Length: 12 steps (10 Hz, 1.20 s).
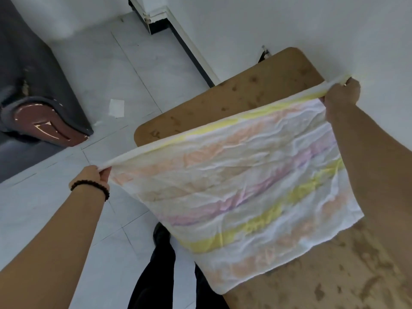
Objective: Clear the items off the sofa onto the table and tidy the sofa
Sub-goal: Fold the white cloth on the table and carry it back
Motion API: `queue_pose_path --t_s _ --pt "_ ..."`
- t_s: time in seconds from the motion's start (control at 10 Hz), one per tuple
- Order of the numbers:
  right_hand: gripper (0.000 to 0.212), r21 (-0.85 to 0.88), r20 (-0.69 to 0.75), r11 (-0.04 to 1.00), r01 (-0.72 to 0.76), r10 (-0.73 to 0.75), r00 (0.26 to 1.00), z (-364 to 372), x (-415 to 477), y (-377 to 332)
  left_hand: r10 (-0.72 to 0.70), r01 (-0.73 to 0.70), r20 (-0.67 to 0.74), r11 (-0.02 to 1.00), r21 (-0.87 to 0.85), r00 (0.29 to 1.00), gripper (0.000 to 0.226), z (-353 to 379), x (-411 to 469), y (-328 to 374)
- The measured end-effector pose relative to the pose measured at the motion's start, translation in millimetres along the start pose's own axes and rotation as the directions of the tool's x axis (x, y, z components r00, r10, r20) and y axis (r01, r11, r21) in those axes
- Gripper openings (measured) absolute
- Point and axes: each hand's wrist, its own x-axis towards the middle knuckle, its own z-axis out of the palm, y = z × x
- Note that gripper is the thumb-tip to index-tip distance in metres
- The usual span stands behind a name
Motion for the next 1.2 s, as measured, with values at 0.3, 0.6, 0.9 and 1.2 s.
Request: queue_pose_path --t_s 0.3,0.6,0.9,1.2 --pt "0.063 -0.424 0.22 0.883 0.203 -0.117 0.969 11.4 -46.4 40.4 0.437 -0.406 0.058 0.769 0.495 0.898 0.083 42.8 -31.5 -25.2" --pt "0.062 -0.823 0.351 0.378 0.424 -0.249 0.903 -22.6 -56.0 67.0 -0.036 -0.758 0.999 -0.653 -0.002 0.028 0.071 197.5 -100.4 -94.4" --pt "0.069 -0.772 0.5 0.301 0.56 -0.258 0.827 3.3 36.6 53.5 -0.091 -0.672 0.992 -0.741 -0.007 0.09 0.078 213.3 -98.4 -100.1" --pt "0.067 -0.832 0.25 0.382 0.402 -0.389 0.887 5.0 25.6 66.1 -0.111 -0.666 0.988 -0.746 -0.012 0.106 0.078 215.3 -96.7 -100.1"
